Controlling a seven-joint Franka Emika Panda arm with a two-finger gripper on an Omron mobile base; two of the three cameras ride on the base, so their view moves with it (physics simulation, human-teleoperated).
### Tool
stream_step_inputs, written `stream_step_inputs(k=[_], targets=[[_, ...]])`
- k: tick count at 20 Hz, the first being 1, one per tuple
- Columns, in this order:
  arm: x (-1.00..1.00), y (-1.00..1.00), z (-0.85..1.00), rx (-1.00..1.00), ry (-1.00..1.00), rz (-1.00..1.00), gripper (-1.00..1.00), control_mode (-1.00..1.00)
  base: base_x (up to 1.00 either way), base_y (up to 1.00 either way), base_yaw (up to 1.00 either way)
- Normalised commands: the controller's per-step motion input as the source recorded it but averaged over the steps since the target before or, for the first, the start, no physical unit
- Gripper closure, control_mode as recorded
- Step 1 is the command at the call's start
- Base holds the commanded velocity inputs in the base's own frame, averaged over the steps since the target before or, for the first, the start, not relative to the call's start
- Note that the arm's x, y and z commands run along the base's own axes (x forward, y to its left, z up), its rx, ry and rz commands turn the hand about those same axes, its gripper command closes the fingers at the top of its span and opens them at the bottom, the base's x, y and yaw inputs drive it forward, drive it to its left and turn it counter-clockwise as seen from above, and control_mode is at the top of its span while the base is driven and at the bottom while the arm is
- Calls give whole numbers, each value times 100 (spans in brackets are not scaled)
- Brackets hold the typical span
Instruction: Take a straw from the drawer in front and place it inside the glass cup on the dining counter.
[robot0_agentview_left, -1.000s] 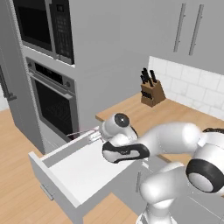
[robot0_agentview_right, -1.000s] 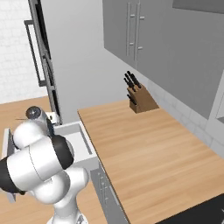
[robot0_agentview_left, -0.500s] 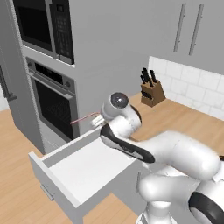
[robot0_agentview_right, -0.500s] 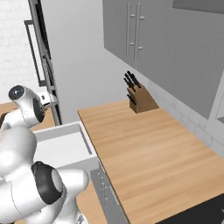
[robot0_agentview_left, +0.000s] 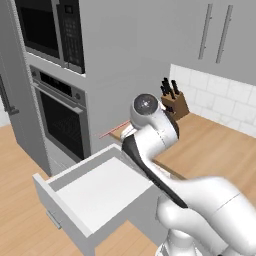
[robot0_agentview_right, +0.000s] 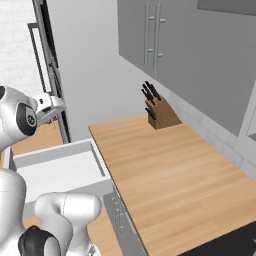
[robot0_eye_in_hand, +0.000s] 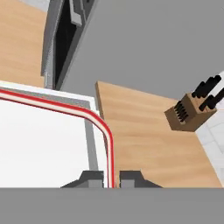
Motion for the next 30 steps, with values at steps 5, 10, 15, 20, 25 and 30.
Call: stream_step_inputs(k=[5, 10, 15, 20, 25, 30], targets=[[-46, -47, 29, 16, 14, -9, 100, -100, 0, 0, 0], [-56, -32, 7, 26, 8, -2, 100, -100, 0, 0, 0], [-30, -8, 0, 12, 10, -3, 100, -100, 0, 0, 0], [-31, 0, 0, 2, 5, -3, 100, 100, -40, 0, -2], [0, 0, 0, 0, 0, 0, 100, 100, -100, 22, -1], [0, 0, 0, 0, 0, 0, 100, 100, -73, 88, 37]])
